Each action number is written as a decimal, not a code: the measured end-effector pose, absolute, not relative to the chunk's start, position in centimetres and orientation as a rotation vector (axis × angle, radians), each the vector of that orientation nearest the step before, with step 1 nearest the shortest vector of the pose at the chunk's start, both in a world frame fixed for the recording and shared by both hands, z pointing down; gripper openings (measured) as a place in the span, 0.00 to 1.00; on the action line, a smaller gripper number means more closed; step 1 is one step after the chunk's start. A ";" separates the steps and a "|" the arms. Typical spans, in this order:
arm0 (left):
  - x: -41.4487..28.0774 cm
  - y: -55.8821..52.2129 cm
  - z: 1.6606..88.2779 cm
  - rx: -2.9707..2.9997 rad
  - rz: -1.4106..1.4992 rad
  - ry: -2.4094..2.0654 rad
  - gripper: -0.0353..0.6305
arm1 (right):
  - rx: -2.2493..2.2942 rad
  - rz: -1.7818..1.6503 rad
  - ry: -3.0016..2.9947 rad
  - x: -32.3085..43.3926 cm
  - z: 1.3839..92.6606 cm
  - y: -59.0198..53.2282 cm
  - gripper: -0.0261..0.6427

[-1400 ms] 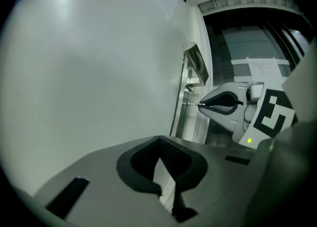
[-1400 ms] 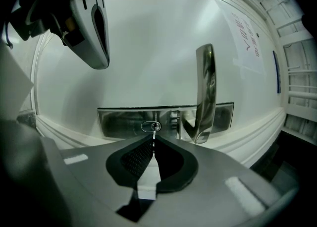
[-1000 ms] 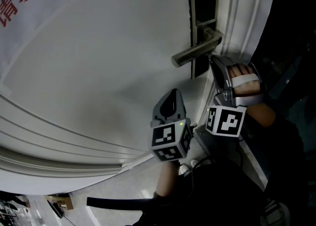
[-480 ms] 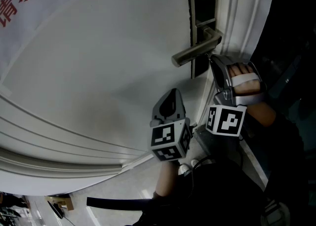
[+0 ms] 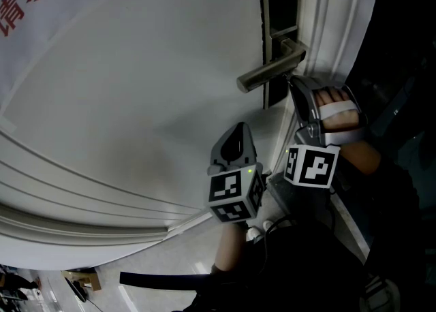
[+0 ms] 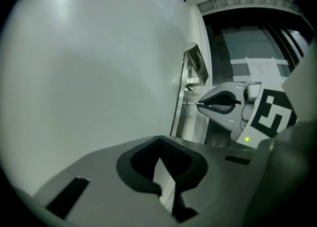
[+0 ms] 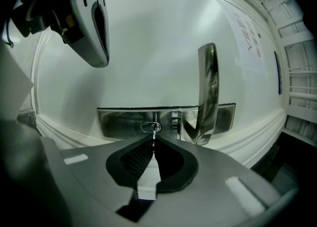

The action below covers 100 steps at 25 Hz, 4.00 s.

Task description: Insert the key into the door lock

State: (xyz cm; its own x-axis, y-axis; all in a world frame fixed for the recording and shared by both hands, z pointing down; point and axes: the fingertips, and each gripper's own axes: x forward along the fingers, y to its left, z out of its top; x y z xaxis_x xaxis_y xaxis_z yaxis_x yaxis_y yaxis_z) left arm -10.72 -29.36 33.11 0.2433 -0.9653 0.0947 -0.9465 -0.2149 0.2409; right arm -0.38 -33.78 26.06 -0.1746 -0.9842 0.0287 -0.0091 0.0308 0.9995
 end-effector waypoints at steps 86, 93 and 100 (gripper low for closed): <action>-10.0 -30.2 33.2 2.300 -0.135 -1.711 0.05 | 1.061 -1.280 -1.340 -0.9 26.0 -34.2 0.06; -10.0 -30.4 33.2 2.299 -0.134 -1.714 0.05 | 1.062 -1.285 -1.344 -0.9 26.0 -34.3 0.06; -10.0 -30.4 33.0 2.309 -0.136 -1.725 0.05 | 1.061 -1.285 -1.348 -0.9 26.0 -34.3 0.06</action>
State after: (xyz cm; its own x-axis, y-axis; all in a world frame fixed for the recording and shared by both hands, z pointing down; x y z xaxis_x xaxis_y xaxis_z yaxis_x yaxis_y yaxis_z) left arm -9.99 -30.41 33.00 0.2925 -0.9531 0.0773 -0.9293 -0.2642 0.2581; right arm -0.89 -34.28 26.00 -0.1645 -0.9838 0.0710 0.0238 0.0680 0.9974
